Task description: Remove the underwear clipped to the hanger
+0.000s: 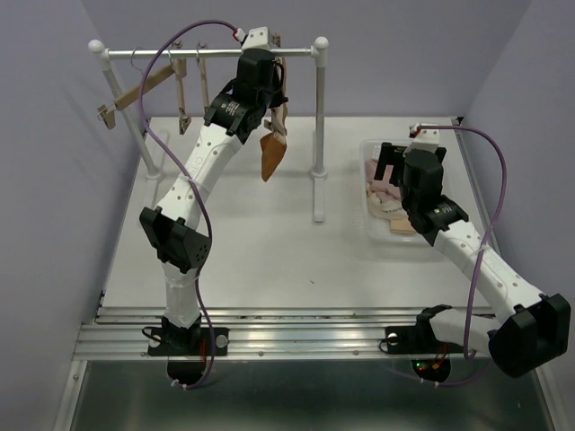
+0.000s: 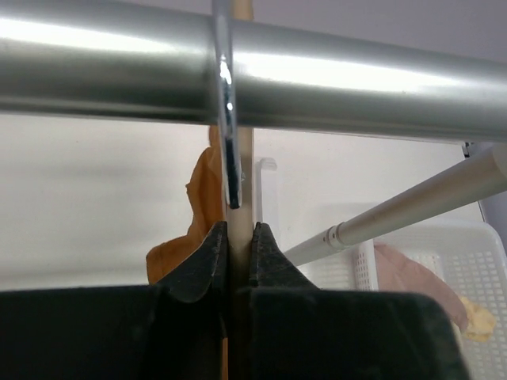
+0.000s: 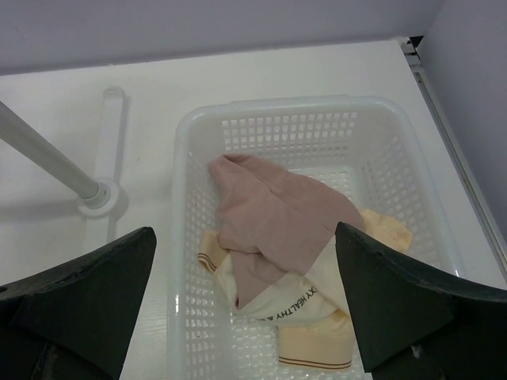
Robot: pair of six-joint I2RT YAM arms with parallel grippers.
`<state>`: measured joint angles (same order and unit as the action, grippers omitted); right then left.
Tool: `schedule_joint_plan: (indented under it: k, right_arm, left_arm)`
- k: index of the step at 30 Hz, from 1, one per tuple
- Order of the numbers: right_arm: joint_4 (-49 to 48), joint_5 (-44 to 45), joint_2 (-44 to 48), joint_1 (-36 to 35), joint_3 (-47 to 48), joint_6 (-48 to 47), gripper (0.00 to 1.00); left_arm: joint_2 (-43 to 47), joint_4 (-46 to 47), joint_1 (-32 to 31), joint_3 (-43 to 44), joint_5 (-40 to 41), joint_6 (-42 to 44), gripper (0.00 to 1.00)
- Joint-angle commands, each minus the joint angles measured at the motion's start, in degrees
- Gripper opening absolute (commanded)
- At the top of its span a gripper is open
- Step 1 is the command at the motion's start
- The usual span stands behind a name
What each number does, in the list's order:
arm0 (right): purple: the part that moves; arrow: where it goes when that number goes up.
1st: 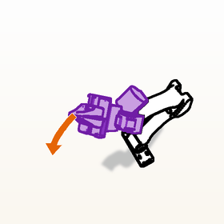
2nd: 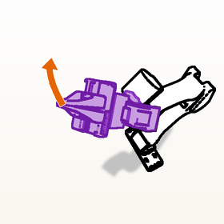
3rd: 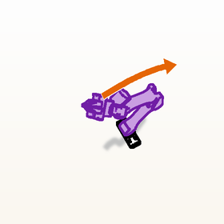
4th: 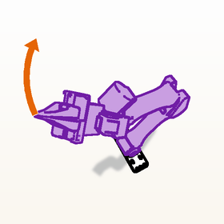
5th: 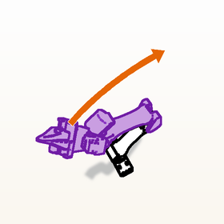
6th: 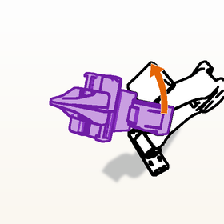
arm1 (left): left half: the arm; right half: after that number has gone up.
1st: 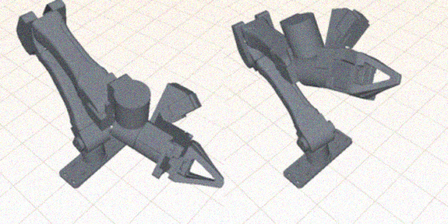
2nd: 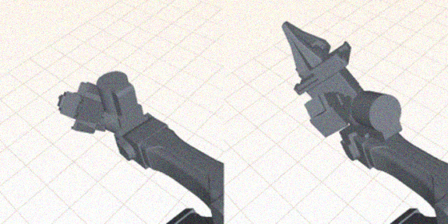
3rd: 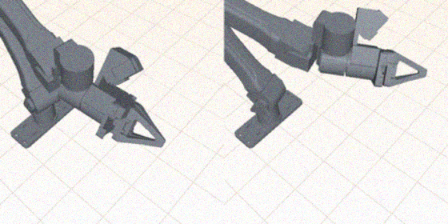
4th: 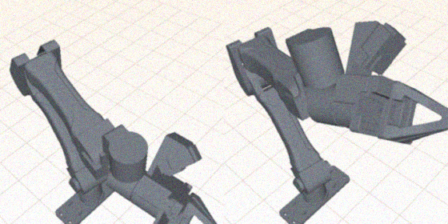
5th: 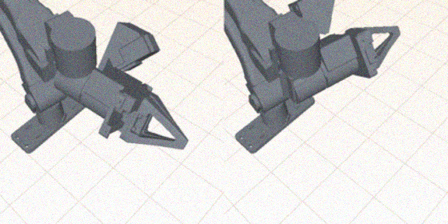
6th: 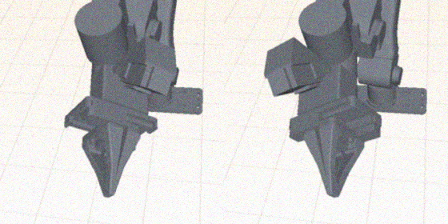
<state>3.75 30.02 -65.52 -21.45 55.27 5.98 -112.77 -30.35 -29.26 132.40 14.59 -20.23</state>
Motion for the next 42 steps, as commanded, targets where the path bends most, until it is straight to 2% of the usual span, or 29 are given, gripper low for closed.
schedule_joint_plan:
  k: [1,5,13,30,42]
  right_arm:
    - [-3.0,1.0,-0.2,-0.2,-0.1,-0.6,1.00]
    - [-3.0,0.7,0.0,-0.2,-0.2,-0.6,1.00]
    - [-3.1,-0.5,0.4,-0.2,-0.3,-0.6,1.00]
    - [-3.1,-3.3,0.7,-0.2,-0.8,-1.4,1.00]
    - [-5.2,-7.4,0.7,-0.2,-1.6,-4.2,1.00]
  left_arm:
    - [1.5,2.0,-0.5,2.7,1.6,2.3,0.00]
    - [2.4,3.2,-1.3,2.1,3.6,6.0,0.00]
    - [5.2,8.0,-5.6,-0.1,13.1,15.4,0.00]
    - [10.6,9.3,-7.1,-5.7,15.7,16.1,0.00]
    - [16.8,8.6,-8.0,-15.2,15.1,14.9,0.00]
